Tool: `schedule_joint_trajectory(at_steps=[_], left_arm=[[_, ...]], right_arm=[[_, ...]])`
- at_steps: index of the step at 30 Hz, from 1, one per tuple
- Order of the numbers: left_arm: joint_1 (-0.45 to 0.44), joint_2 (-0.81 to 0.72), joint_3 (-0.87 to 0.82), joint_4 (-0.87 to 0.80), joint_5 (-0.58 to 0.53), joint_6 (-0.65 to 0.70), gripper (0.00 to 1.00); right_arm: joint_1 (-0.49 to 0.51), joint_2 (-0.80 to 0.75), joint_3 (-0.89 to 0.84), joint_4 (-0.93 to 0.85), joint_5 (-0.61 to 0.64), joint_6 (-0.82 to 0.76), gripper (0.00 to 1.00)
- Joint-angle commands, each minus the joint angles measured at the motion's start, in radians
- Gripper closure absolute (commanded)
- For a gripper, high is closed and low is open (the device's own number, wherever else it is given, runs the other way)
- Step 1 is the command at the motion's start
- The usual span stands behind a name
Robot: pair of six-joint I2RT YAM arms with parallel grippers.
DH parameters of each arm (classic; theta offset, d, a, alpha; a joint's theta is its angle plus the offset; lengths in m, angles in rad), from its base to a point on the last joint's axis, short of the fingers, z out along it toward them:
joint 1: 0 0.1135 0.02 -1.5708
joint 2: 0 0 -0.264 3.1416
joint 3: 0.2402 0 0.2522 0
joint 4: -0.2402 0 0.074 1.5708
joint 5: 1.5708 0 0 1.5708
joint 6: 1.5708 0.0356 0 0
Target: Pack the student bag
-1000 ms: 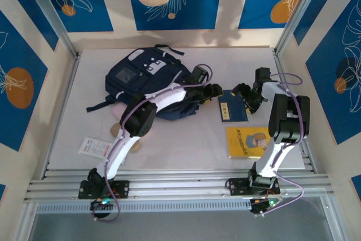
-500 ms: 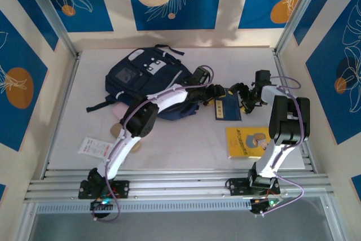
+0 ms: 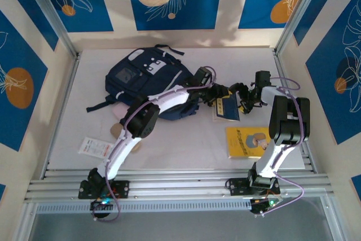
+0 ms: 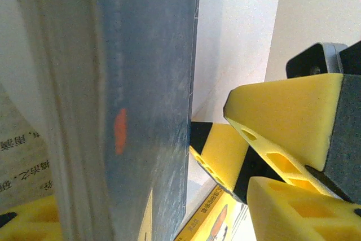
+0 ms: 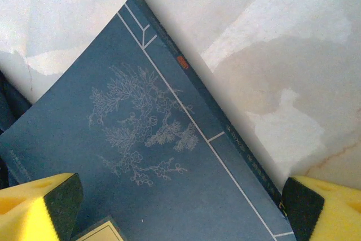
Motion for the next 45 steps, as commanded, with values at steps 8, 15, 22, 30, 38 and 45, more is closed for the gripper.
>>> schedule_joint_trajectory(at_steps=[8,15,22,30,38,45], left_arm=[[-0.019,-0.031,0.012,0.06,0.064,0.048,0.73],[-0.008,-0.079,0.016,-0.058,0.009,0.132,0.94],[0.033,-0.24,-0.022,-0.089,-0.016,0.149,0.97],[0.087,-0.49,-0.154,0.029,-0.065,0.03,0.99],[0.086,-0.617,-0.277,0.183,-0.081,-0.116,0.99],[0.074,-0.665,-0.367,0.257,-0.103,-0.168,1.0]], right_arm=[[0.031,0.006,-0.032,-0.069,-0.102,0.014,0.08],[0.021,-0.07,-0.043,-0.102,-0.028,0.039,0.09],[0.047,-0.283,-0.046,-0.183,0.097,0.065,0.08],[0.057,-0.602,-0.127,-0.145,0.039,0.136,0.04],[0.121,-0.797,-0.34,0.42,-0.24,0.454,0.03],[0.273,-0.801,-0.328,0.632,-0.172,0.532,0.06]])
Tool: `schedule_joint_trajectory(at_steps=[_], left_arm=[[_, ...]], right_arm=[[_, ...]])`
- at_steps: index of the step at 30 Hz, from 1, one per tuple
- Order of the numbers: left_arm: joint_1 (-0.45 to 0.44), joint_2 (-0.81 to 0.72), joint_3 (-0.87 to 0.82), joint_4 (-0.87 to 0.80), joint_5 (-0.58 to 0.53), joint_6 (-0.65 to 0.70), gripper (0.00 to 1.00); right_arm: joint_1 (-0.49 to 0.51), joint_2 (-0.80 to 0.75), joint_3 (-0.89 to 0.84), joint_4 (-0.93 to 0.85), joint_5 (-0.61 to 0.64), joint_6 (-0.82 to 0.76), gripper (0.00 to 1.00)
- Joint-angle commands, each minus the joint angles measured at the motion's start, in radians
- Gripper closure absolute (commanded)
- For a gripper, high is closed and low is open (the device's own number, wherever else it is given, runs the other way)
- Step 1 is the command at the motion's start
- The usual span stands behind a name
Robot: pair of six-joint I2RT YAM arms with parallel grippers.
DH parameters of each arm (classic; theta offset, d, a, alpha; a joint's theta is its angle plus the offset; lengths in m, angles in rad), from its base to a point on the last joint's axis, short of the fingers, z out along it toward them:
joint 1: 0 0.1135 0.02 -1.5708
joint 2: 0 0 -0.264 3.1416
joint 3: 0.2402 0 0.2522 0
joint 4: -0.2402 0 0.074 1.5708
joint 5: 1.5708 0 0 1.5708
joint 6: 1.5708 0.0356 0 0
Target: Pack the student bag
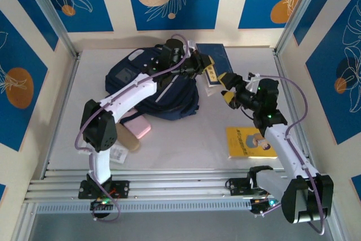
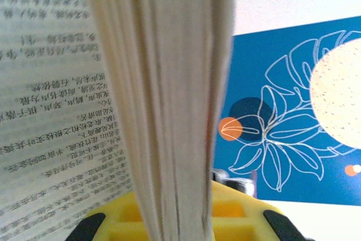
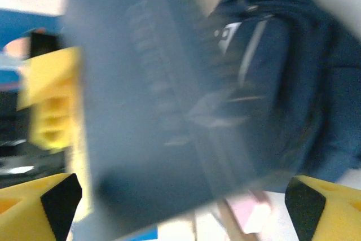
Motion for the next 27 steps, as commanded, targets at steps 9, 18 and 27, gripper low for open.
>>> schedule_joint_trajectory(at_steps=[9,18,27], left_arm=[[-0.022,-0.097,-0.082,0.08,-0.036,-0.033,0.98],[-0.048,-0.143,-0.128,0.04,-0.059,-0.001,0.94],[-0.02,-0.269,-0.154,-0.207,-0.158,0.232,0.39]], right_arm=[[0.149,-0.072,0.055,0.077,0.159,-0.024,0.26],[0.15,-0.097,0.05,-0.014,0.241,-0.04,0.82],[0.15,-0.132,0.09,-0.146,0.251,-0.099,1.0]])
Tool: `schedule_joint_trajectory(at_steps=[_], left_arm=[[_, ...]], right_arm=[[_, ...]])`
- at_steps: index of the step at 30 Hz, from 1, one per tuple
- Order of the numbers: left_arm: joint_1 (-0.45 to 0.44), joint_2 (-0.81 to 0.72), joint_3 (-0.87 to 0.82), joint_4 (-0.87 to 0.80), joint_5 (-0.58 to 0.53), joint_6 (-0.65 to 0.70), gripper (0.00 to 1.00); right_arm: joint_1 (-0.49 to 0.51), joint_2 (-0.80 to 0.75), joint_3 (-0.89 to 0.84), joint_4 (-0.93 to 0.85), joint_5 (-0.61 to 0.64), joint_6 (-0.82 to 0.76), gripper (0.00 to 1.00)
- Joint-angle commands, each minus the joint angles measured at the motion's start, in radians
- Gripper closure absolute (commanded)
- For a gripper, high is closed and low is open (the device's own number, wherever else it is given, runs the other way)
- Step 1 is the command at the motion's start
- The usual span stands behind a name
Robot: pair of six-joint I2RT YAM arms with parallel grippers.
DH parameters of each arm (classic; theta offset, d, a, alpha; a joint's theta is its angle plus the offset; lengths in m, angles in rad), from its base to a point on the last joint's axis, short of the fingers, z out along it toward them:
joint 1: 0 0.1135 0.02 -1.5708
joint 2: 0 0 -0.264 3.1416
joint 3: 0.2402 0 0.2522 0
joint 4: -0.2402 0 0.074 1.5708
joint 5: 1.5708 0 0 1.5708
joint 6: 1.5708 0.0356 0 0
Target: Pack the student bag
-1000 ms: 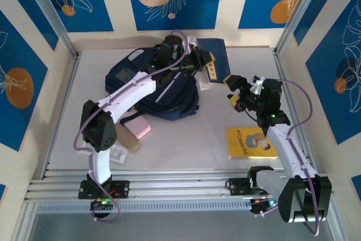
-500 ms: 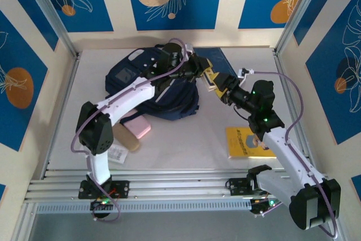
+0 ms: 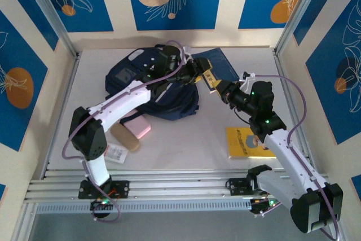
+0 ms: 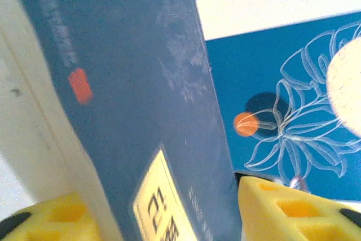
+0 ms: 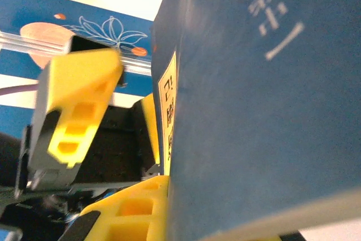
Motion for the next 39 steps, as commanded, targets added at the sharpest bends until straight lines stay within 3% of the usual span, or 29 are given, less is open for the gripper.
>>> schedule_joint_trajectory(at_steps=[1,5,12,18,23,26,39], left_arm=[[0.013,-0.132,-0.022,-0.167,-0.085,0.164,0.34],[0.015,-0.269,-0.139,-0.236,-0.198,0.182,0.18],[0.015,-0.334,-0.377,0.035,-0.164,-0.026,0.0],[0.013,-0.267,-0.42,0.231,-0.127,-0.142,0.01],[0.013,-0.286,-0.454,0.324,-0.176,-0.175,0.08],[0.013,-0.3,-0.474,0.372,-0.18,-0.178,0.18],[-0.022,-0.452,-0.573,0.288,-0.172,-0.106,0.31]], right_arm=[[-0.003,-0.049,0.053,-0.059,0.047,-0.065,1.0],[-0.005,-0.082,0.025,-0.064,0.046,-0.034,1.0],[0.038,-0.089,-0.026,0.075,0.008,0.1,1.0],[0.113,-0.092,-0.01,0.099,0.014,0.113,1.0],[0.182,-0.1,-0.022,0.116,0.017,0.126,1.0],[0.218,-0.113,-0.034,0.111,0.032,0.118,1.0],[0.215,-0.181,0.04,-0.131,0.154,0.018,1.0]])
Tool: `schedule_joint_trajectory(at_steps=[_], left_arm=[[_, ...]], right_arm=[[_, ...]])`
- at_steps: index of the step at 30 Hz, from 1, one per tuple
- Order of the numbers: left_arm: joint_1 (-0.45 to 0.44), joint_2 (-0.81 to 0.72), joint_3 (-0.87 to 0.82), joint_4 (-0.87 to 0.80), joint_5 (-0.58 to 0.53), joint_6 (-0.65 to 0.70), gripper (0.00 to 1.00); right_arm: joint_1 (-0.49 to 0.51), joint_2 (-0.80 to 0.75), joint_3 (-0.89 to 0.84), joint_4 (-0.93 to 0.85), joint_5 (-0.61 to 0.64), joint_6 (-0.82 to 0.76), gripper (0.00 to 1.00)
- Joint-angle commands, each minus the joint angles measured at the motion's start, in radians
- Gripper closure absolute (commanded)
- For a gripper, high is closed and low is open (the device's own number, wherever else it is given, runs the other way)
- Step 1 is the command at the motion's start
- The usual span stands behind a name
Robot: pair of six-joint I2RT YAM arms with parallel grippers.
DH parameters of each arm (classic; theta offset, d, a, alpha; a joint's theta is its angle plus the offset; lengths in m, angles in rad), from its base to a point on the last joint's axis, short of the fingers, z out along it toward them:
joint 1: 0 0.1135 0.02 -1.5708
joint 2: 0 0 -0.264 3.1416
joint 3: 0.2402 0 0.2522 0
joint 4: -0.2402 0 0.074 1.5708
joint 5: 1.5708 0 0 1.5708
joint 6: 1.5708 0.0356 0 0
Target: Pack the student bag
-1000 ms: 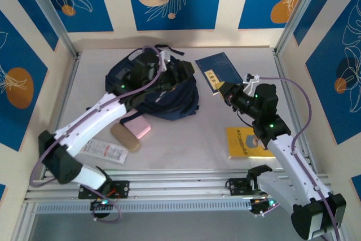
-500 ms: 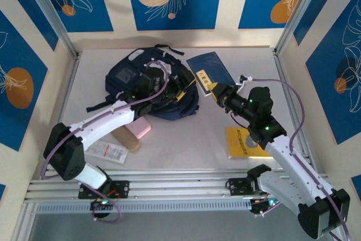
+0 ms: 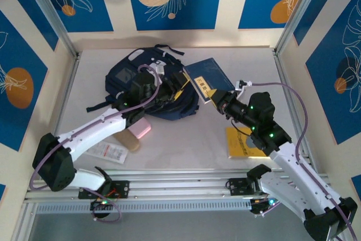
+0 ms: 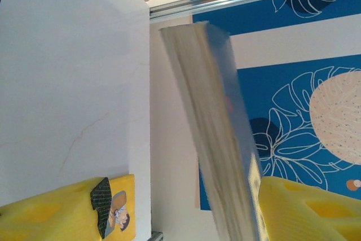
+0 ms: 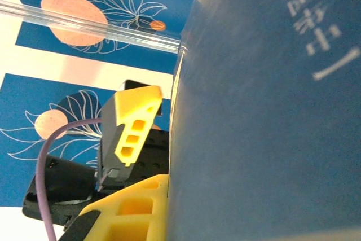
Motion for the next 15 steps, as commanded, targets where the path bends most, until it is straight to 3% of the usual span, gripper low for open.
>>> schedule_joint_trajectory(at_steps=[1,7,15], left_arm=[[-0.029,-0.068,-0.017,0.012,-0.013,0.059,0.31],[-0.034,-0.093,-0.005,0.008,-0.02,0.103,0.1],[-0.035,0.02,0.039,0.042,0.06,0.016,0.07]], right_arm=[[0.003,-0.015,0.046,-0.022,0.01,-0.038,1.0],[0.005,-0.01,0.022,0.023,-0.03,0.005,1.0],[0.011,0.0,0.025,0.098,-0.089,0.029,1.0]])
